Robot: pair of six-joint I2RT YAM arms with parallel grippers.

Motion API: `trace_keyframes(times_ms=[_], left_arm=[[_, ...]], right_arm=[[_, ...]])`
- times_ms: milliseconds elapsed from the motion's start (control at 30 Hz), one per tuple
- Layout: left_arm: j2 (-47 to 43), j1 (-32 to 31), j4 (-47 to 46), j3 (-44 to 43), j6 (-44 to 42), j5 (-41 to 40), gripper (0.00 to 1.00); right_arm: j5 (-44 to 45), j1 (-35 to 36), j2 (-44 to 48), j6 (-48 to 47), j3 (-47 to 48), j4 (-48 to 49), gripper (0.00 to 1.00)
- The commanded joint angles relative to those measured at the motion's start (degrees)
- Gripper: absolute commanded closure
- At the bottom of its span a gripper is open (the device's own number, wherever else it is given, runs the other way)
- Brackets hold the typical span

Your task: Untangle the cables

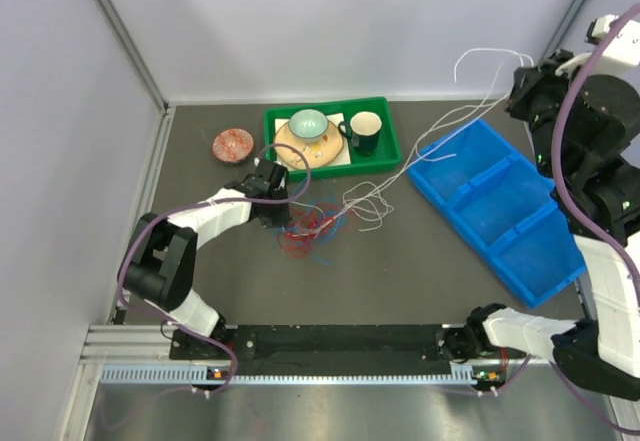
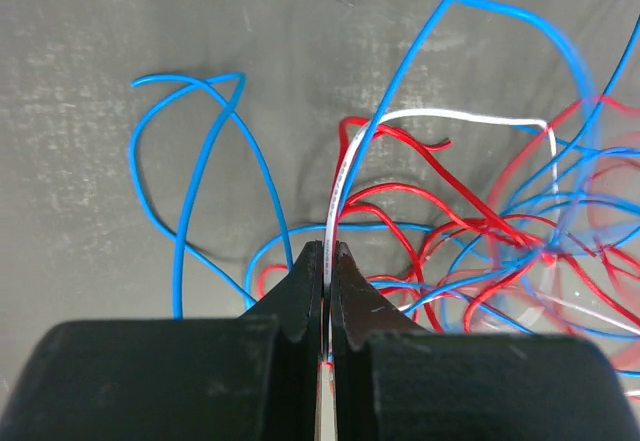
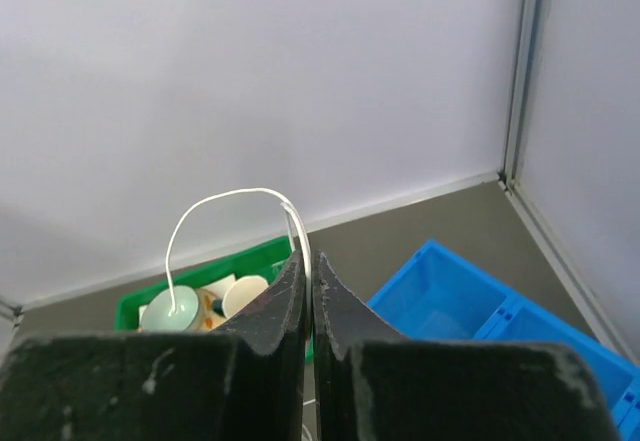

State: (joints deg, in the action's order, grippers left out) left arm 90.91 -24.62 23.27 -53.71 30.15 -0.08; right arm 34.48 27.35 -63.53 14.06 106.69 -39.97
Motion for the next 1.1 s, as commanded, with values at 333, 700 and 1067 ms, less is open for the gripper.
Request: trace_keyframes(times_ms=[333, 700, 1067], left_arm=[[1.81, 1.68, 2.39, -0.51, 1.14, -6.6, 1.0], [-4.16, 8.27, 5.91, 0.72, 4.3, -15.48, 1.0], [-4.61, 11.0, 7.05, 0.98, 5.27, -18.38, 1.0]], right_arm=[[3.05, -4.41, -8.01, -8.08, 17.14, 0.41, 1.0], [-5.2, -13.11, -4.33, -0.8, 0.9, -0.64, 1.0], [-21.82, -34.2, 1.47, 7.99, -12.83, -0.73, 1.0]])
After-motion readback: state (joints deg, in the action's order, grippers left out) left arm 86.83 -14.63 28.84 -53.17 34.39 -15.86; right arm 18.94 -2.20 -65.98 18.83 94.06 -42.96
